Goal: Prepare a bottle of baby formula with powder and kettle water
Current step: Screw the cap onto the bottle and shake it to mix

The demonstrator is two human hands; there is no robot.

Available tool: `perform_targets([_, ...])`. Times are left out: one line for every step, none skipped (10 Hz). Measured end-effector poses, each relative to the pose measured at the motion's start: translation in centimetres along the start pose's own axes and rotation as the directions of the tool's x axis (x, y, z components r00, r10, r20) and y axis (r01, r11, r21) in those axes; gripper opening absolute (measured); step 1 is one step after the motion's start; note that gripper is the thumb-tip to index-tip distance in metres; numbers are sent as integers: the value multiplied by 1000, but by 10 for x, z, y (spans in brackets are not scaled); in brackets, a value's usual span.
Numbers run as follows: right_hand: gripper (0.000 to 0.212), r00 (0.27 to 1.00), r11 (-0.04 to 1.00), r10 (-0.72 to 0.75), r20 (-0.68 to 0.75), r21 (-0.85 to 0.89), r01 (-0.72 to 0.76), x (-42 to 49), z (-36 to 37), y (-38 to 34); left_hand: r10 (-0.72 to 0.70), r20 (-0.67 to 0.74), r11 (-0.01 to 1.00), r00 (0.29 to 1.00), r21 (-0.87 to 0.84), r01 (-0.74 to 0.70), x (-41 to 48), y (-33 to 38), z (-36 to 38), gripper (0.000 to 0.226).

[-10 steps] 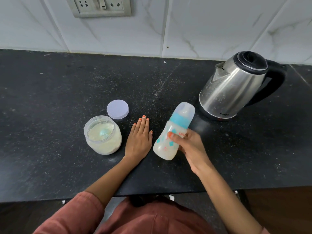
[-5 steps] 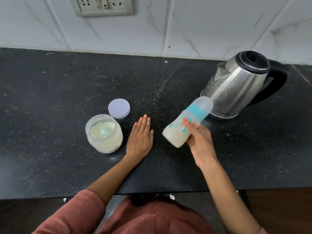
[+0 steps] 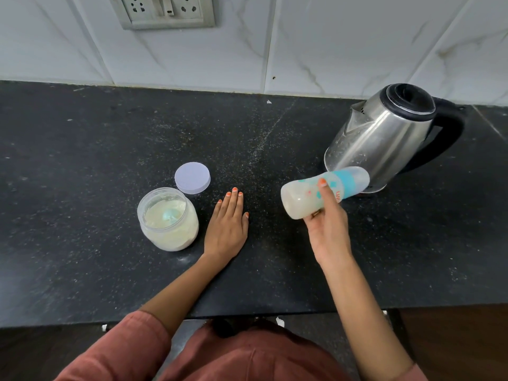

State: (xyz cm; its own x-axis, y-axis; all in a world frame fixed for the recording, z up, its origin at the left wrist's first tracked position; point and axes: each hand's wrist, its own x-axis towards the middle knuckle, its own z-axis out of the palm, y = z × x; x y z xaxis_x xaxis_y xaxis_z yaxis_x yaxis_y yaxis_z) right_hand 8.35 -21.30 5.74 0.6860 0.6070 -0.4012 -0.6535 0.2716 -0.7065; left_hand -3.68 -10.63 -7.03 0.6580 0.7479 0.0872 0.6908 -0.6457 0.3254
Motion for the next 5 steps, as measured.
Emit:
perform_targets([17, 987, 952, 95, 132, -303, -51, -13, -3, 8, -1, -11, 1000, 1000, -3, 1, 1, 0, 0, 67])
perform_targets([28, 970, 875, 145, 194, -482, -35, -19, -8, 7, 1, 5, 1000, 1000, -3, -1, 1, 0, 1, 70])
perform_targets([29, 996, 991, 46, 77, -129, -35, -7, -3, -1, -1, -16, 1000, 1000, 0, 1, 1, 0, -1, 69])
perform_targets([27, 1000, 1000, 1, 4, -26, -1, -2, -2, 0, 3, -10, 1000, 1000, 7, -3, 1, 0, 0, 69])
perform_targets([22, 982, 933, 100, 158, -358, -37, -19, -6, 12, 4, -12, 1000, 1000, -2, -4, 1, -1, 0, 69])
